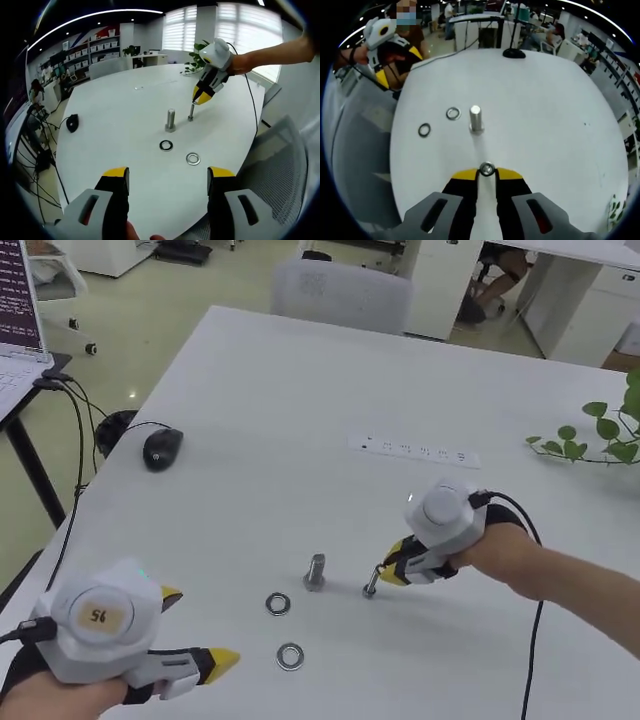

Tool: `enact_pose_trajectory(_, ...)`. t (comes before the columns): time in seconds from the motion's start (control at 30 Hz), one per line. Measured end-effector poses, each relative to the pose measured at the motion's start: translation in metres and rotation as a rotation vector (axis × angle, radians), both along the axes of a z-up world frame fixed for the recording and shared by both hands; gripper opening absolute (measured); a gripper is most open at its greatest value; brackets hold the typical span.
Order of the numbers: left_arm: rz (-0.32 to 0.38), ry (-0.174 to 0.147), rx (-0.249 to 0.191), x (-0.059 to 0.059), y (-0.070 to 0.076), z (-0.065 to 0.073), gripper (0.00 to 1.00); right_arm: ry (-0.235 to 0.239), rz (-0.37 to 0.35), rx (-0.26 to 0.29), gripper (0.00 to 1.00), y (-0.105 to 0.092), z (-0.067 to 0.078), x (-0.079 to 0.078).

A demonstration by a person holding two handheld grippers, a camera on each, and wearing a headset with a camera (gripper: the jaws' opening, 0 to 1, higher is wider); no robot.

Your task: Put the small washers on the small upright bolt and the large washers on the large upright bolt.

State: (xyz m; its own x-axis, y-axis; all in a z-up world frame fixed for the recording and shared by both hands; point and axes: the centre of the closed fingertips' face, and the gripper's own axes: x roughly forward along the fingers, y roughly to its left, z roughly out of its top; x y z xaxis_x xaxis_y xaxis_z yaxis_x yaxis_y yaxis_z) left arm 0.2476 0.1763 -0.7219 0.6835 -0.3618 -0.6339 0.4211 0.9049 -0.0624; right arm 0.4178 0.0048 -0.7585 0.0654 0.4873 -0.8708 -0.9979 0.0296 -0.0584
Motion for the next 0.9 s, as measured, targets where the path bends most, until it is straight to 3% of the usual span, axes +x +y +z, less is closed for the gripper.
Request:
enact_pose_trajectory(0.2,0.004,0.003,0.000,-0.0008,0.0023,-0.0011,0.63,0.003,0.010,-0.007,0.14,0.0045,-0.0004,0.0000)
enact_pose_trajectory(0.6,0.013,0.003,-0.005,-0.0018,0.0052,-0.0010,0.63,-0.011,0.056,-0.073,0.14,0.0042,-0.0059,0.0009)
enact_pose_trajectory(0.9,0.017,0.004,-0.006,-0.0033,0.0068,-0.0022,0.63,-0.004,0.064,-0.084,0.14,0.0051,-0.0101,-0.0001)
